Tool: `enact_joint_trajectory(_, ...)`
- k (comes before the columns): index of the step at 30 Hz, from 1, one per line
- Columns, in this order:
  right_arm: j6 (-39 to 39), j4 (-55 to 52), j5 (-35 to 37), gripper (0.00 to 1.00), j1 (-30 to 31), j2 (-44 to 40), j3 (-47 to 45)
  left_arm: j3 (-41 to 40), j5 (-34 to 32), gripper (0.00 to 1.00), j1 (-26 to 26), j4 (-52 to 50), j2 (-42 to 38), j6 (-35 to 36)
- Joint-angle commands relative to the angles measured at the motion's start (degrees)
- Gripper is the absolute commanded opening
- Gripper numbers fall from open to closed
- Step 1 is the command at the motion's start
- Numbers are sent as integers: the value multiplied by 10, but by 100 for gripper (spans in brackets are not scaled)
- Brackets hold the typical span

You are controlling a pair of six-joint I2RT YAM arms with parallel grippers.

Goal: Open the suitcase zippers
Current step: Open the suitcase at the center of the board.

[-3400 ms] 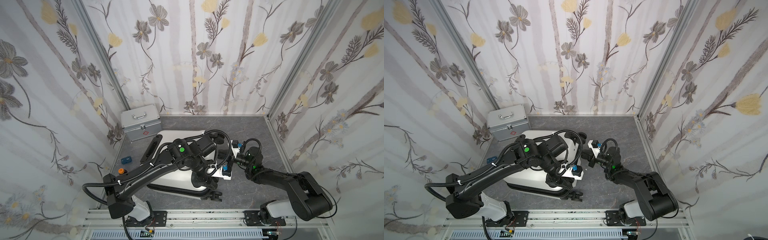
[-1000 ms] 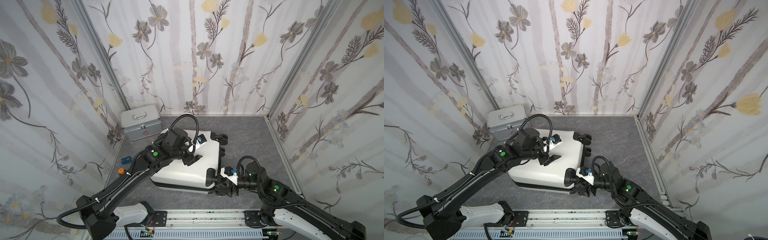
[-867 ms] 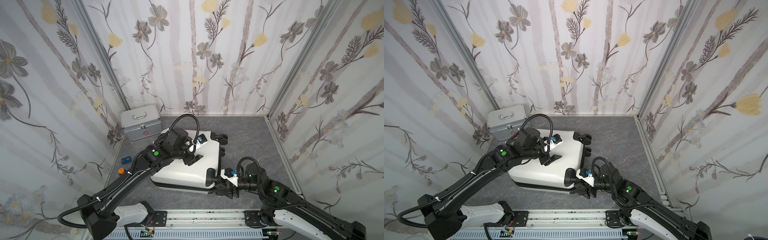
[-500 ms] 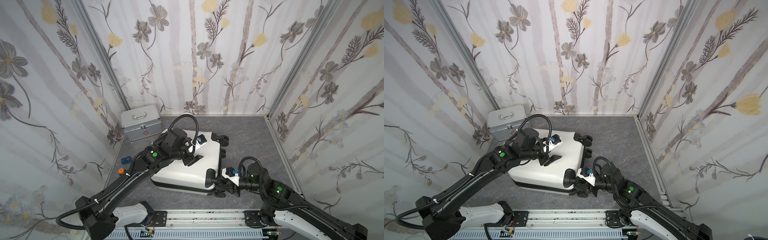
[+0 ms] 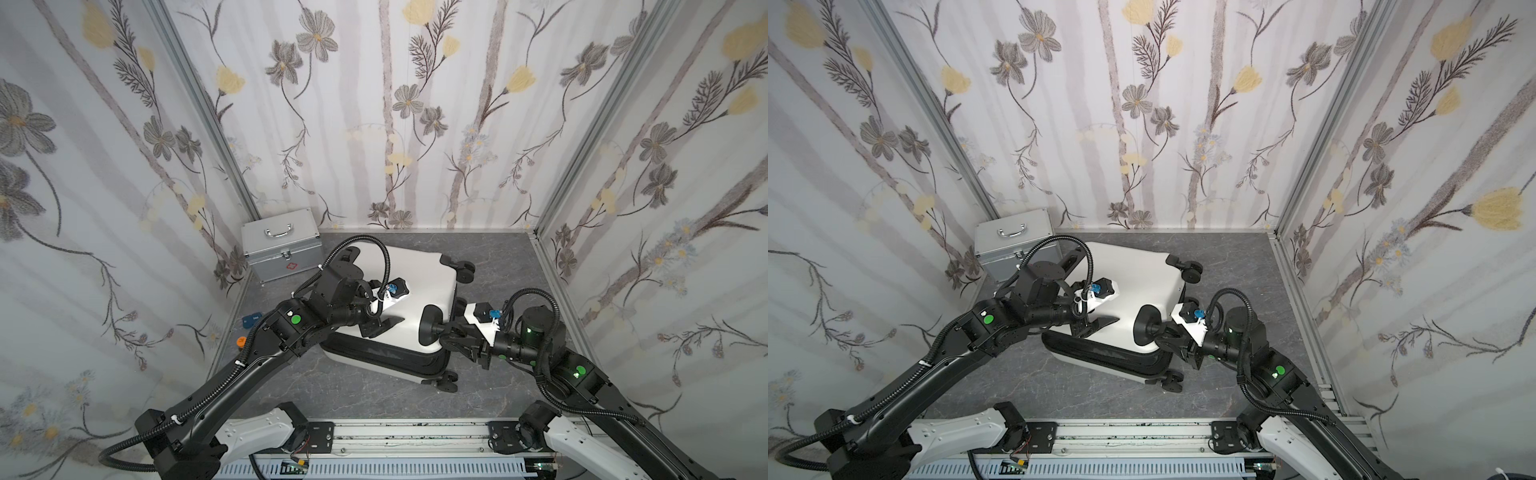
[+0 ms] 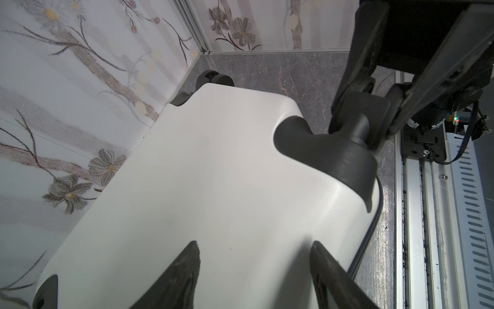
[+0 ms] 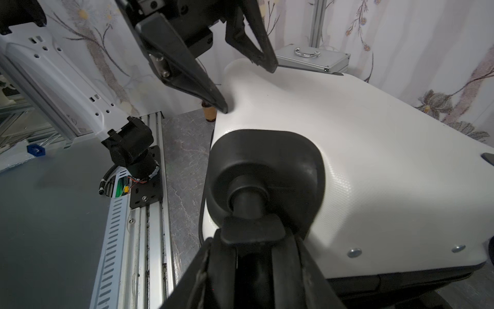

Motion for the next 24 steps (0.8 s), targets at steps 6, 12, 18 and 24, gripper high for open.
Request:
enact_joint_trajectory(6,80,109,3,0,-98,49,84,-3,46,67,0,5,-25,49)
enact_joint_trajectory(12,137,191,-64,0,-167,78,103,-10,74,68,1,-11,-27,71)
enact_joint_trajectory(18,167,243,-90,0,-214,123,117,-31,54,67,-17,-53,9,129)
enact_joint_trajectory(24,161,268,-82,0,-249,151,118,-75,25,68,-31,-95,50,183)
